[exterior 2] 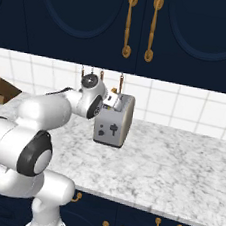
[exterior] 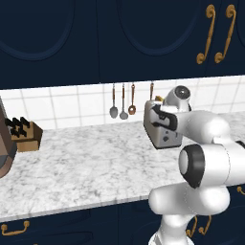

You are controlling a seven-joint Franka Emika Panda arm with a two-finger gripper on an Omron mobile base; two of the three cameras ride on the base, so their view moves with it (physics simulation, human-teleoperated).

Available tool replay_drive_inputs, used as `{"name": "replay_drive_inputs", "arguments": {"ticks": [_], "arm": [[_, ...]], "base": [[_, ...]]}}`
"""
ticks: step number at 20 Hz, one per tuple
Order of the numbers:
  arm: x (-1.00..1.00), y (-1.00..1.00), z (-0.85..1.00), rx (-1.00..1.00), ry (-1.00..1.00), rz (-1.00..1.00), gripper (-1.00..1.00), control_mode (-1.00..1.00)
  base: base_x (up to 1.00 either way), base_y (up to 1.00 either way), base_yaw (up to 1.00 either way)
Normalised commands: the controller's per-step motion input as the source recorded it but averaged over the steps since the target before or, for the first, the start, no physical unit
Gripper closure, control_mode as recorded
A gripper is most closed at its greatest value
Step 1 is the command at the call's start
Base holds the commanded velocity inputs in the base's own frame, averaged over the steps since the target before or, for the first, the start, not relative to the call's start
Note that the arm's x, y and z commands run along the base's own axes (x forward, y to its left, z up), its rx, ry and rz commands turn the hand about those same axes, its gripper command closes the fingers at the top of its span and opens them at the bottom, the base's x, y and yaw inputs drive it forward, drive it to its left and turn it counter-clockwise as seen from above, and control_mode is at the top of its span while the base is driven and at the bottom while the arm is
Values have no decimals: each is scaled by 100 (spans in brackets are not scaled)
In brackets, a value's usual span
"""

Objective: Start the toaster. Once the lever pops up, take the bread to the plate on the dining counter.

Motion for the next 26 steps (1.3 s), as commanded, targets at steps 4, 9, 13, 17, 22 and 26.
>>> {"name": "replay_drive_inputs", "arguments": {"ticks": [4,9,13,17,22,26], "arm": [[26,-1,-14,0,0,0,-100,-100],[21,-6,-15,0,0,0,-100,-100],[27,-12,-10,0,0,0,-100,-100],[34,-12,-5,0,0,0,-100,-100],[33,-2,-24,0,0,0,-100,-100],[30,0,-32,0,0,0,-100,-100]], "base": [[0,0,0],[0,0,0],[0,0,0],[0,0,0],[0,0,0],[0,0,0]]}}
